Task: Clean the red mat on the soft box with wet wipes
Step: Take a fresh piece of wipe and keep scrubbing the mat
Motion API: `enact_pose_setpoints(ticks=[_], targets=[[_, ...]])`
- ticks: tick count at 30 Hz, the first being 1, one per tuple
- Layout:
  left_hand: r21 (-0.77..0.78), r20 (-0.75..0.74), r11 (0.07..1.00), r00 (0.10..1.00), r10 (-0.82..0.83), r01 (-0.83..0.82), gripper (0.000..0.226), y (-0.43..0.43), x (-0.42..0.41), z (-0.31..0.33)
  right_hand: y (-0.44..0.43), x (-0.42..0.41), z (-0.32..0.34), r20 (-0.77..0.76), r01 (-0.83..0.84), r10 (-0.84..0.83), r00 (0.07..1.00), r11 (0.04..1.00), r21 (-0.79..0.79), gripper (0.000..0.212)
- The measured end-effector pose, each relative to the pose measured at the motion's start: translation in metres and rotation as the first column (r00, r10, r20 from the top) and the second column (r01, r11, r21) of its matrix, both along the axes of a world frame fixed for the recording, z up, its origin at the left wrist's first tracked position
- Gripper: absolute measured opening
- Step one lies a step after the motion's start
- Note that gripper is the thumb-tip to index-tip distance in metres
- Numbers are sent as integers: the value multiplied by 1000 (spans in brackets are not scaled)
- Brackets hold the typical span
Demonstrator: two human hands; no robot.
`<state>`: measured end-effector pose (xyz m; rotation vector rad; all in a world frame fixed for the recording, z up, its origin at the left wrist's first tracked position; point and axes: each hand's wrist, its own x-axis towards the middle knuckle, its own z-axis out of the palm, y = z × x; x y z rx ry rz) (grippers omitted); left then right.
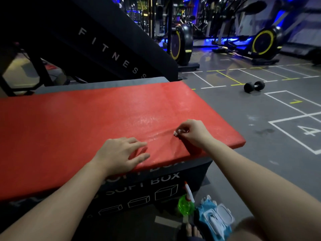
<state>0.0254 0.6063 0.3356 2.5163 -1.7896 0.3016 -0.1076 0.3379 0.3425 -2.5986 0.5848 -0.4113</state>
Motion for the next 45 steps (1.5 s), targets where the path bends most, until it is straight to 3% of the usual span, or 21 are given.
enact_pose_setpoints(ticks=[3,6,8,10,13,17,19,22,24,26,28,31,34,37,39,45], targets=[[-92,-107,991,990,90,-100,72,-3,14,-2,-6,4,10,-84,14,-9,996,997,69,12],[-169,-239,964,957,163,-207,60,-5,32,-4,-10,-10,31,-314,-79,138,939,978,193,13],[-204,-267,943,942,203,-262,47,-9,46,-6,-12,-7,34,-353,-116,171,920,978,172,15],[-208,-290,931,928,235,-301,37,-14,57,-8,-12,11,26,-277,-119,135,951,990,76,16],[-174,-241,939,937,251,-296,41,-23,78,-7,-21,48,4,-86,-65,61,994,997,-42,18],[-128,-170,939,940,296,-319,47,-37,115,-10,-46,74,-4,10,16,-16,1000,999,-32,10],[-94,-180,921,917,356,-377,48,-46,137,-12,-55,71,11,-114,-19,23,993,999,37,11],[-81,-187,909,902,389,-409,55,-61,165,-20,-64,66,31,-355,-164,233,905,963,214,16],[-83,-222,902,890,398,-424,57,-70,179,-28,-66,73,31,-397,-208,267,878,960,186,17],[-85,-268,898,878,397,-432,60,-74,187,-40,-65,92,22,-325,-200,211,922,978,67,16],[-82,-288,900,875,389,-427,62,-76,192,-47,-65,112,10,-139,-138,135,981,990,-7,11],[-46,-271,904,876,398,-425,63,-74,195,-52,-73,136,-10,65,-15,15,998,1000,5,8],[-13,-250,904,877,411,-427,64,-77,196,-51,-77,142,-3,3,46,-46,999,999,17,12],[-13,-246,903,877,414,-430,70,-77,195,-53,-80,127,21,-258,-56,89,962,990,132,14],[-16,-253,905,877,409,-426,80,-76,196,-53,-79,124,27,-317,-86,140,938,980,180,14],[-4,-248,905,877,411,-426,81,-75,195,-50,-85,191,5,-6,96,-96,995,995,2,10]])
